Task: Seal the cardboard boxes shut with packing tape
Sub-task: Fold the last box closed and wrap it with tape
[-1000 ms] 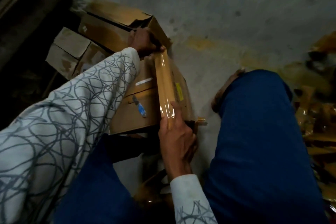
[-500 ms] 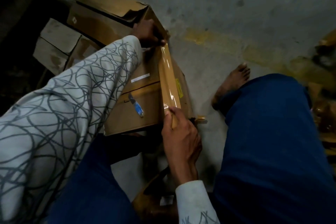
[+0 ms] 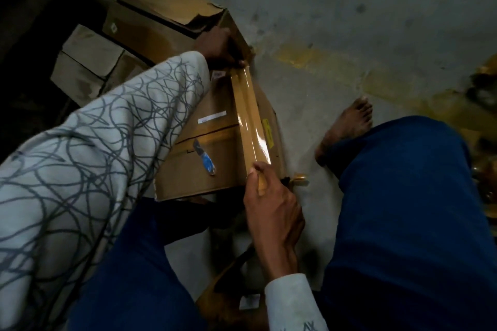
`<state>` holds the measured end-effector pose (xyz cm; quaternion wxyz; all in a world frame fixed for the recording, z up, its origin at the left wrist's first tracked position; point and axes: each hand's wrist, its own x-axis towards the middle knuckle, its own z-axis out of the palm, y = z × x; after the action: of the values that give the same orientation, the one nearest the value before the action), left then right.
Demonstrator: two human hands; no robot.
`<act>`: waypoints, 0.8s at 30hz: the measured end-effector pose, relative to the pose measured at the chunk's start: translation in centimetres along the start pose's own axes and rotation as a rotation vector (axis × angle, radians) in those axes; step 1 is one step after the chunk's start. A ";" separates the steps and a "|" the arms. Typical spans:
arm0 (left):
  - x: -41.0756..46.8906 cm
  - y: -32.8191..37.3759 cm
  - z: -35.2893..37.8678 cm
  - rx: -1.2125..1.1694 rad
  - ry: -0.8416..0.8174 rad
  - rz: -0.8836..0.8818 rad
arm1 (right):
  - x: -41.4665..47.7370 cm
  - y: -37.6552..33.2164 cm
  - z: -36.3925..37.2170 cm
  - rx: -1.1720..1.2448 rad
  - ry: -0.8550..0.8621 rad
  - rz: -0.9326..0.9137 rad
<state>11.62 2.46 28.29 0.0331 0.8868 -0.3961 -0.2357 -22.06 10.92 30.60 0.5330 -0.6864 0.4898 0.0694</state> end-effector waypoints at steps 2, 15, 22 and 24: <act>0.1 0.0 0.3 -0.050 -0.020 -0.008 | 0.1 -0.1 0.1 -0.002 0.012 0.013; 0.6 0.0 3.8 -0.086 0.301 -0.160 | -0.1 -0.2 0.6 -0.052 0.044 0.011; -4.9 1.6 8.8 -0.063 0.185 -0.059 | 0.1 0.0 1.0 -0.054 0.062 -0.029; -4.9 1.7 9.3 0.006 0.148 -0.084 | -0.1 0.2 1.0 -0.048 0.070 -0.042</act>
<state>3.49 6.07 22.36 0.0498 0.9177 -0.3556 -0.1698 -21.81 11.75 30.09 0.5000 -0.7112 0.4920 0.0460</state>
